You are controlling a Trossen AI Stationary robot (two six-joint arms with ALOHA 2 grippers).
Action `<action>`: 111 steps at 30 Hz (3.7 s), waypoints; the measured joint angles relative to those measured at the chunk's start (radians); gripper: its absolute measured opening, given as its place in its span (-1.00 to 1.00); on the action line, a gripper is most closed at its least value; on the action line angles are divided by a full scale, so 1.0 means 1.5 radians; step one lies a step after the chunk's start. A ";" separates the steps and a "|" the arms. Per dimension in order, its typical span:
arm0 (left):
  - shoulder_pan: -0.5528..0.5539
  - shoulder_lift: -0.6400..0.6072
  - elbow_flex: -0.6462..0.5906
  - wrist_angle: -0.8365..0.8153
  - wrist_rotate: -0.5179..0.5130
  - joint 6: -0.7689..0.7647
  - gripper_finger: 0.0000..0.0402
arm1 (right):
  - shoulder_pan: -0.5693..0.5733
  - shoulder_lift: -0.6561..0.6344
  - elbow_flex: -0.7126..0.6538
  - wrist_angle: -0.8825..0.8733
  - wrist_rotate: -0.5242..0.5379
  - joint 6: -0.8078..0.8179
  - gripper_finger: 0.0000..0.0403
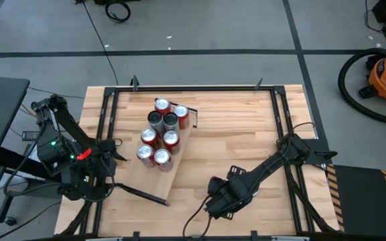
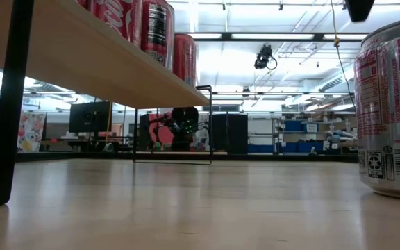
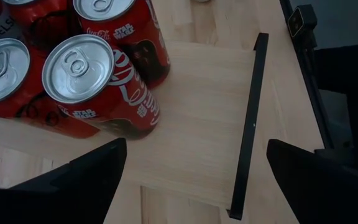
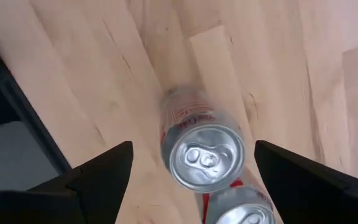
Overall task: Place canned beverage on shelf
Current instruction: Put the red soda can on the shelf
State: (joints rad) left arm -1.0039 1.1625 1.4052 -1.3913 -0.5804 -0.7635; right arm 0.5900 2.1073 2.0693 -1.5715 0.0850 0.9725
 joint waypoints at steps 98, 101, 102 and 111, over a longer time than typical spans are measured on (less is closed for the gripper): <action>0.200 0.001 -0.090 0.234 0.040 0.299 0.99 | -0.116 -0.020 0.038 0.572 0.334 -0.573 0.72; 0.192 -0.001 -0.088 0.221 0.050 0.300 0.99 | -0.115 -0.020 0.038 0.572 0.334 -0.569 0.72; 0.188 -0.001 -0.087 0.218 0.051 0.300 0.99 | -0.114 -0.020 0.038 0.572 0.334 -0.568 0.72; 0.151 -0.002 -0.087 0.213 0.056 0.317 0.99 | -0.115 -0.020 0.037 0.572 0.334 -0.568 0.72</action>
State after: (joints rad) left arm -0.7769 1.1603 1.2739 -1.0726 -0.4964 -0.2883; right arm 0.4179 2.0777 2.1254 -0.7128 0.5861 0.1207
